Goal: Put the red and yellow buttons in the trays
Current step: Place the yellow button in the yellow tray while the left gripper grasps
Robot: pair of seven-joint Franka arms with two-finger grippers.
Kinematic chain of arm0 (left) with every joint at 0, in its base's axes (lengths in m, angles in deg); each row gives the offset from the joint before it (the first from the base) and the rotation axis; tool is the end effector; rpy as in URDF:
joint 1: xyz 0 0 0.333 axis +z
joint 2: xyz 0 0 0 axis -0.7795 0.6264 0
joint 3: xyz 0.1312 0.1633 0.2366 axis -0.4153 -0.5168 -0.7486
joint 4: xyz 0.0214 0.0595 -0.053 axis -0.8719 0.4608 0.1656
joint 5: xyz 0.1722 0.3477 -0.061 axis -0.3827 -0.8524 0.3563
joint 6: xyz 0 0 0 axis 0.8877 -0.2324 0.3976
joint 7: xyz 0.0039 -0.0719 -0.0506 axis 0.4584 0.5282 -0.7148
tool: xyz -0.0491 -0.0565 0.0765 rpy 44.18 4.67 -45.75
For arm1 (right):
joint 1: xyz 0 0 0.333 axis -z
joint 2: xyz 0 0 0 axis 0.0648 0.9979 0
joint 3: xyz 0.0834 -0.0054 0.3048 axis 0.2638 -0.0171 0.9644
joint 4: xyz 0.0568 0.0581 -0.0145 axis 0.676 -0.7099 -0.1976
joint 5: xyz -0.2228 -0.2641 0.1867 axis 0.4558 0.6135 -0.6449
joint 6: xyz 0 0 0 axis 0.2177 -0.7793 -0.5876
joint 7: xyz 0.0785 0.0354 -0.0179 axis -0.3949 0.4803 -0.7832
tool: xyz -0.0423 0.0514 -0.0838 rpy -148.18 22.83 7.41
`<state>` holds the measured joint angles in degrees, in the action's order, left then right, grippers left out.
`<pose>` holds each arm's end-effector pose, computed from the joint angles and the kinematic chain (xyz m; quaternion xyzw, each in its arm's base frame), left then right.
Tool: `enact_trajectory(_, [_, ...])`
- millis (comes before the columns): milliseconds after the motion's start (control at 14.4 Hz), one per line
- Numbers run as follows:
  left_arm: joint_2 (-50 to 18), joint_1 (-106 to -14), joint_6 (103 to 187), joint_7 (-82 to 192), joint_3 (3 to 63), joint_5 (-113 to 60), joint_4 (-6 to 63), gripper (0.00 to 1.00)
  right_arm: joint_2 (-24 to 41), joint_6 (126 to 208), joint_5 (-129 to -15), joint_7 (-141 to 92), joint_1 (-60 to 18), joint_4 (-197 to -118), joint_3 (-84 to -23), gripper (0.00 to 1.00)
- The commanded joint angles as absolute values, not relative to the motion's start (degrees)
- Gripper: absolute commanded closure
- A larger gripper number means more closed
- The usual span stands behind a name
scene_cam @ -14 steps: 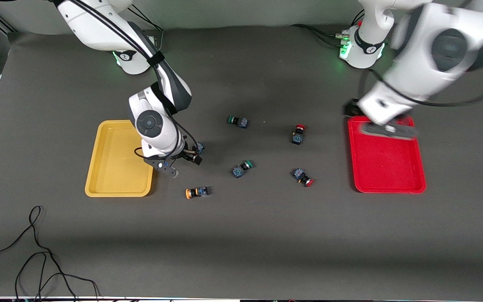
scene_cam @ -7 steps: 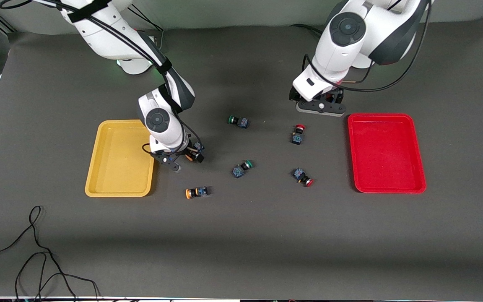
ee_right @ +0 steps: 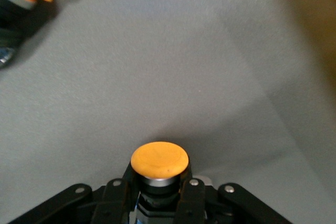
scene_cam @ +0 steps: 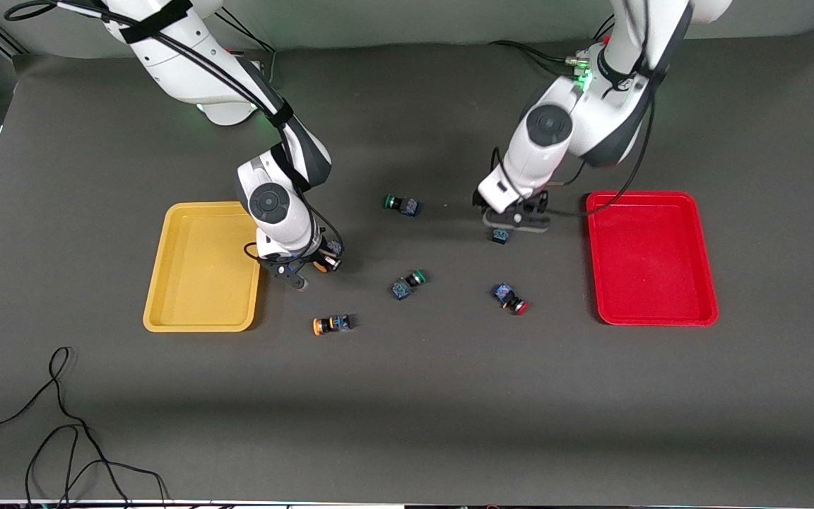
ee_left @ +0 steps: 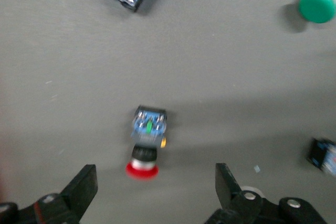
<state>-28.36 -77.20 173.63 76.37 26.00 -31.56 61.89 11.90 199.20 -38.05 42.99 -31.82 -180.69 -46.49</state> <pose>0.4160 -0.3202 0.2464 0.9976 -0.0555 -0.0234 0.0346 0.4971 0.2859 0.1821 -0.9531 0.3017 0.0221 0.0063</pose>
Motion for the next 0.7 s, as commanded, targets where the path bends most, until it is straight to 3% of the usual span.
enact_trajectory(0, [-22.65, -78.20, 178.86, 77.67, 24.66, -32.84, 60.83, 0.00, 5.87, 192.27, -38.87, 38.42, -30.10, -180.66, -48.34, 1.00])
enact_trajectory(139, [-20.01, -78.20, 181.24, 77.58, 24.58, -33.19, 60.57, 0.00, 0.17, 183.32, -38.87, 29.83, -27.90, -180.66, -51.76, 1.00])
enact_trajectory(278, [-19.29, -78.11, 181.34, 77.67, 24.57, -33.28, 60.30, 0.02, -3.19, 177.24, -38.87, 19.29, -27.62, -180.92, -58.95, 1.00])
enact_trajectory(348, [-19.38, -77.94, 181.25, 77.76, 24.49, -33.28, 60.22, 0.16, -3.20, 176.95, -38.87, 14.36, -27.62, -181.79, -61.94, 0.95])
enact_trajectory(418, [-19.38, -77.93, 181.07, 77.84, 24.49, -33.20, 60.04, 0.43, -2.94, 177.82, -38.96, 11.27, -27.62, -183.37, -64.41, 0.82])
enact_trajectory(487, [-19.29, -77.93, 181.07, 78.02, 24.49, -33.20, 60.04, 0.63, -2.94, 179.13, -40.00, 10.97, -27.62, -184.16, -65.04, 0.05])
enact_trajectory(557, [-19.21, -77.93, 181.07, 78.54, 24.14, -33.28, 59.95, 0.75, -3.20, 178.97, -40.80, 10.97, -27.62, -183.91, -65.23, 0.00])
enact_trajectory(627, [-19.03, -77.93, 180.90, 78.63, 23.87, -33.28, 59.69, 0.78, -3.20, 178.71, -40.89, 11.14, -27.62, -183.30, -65.23, 0.00])
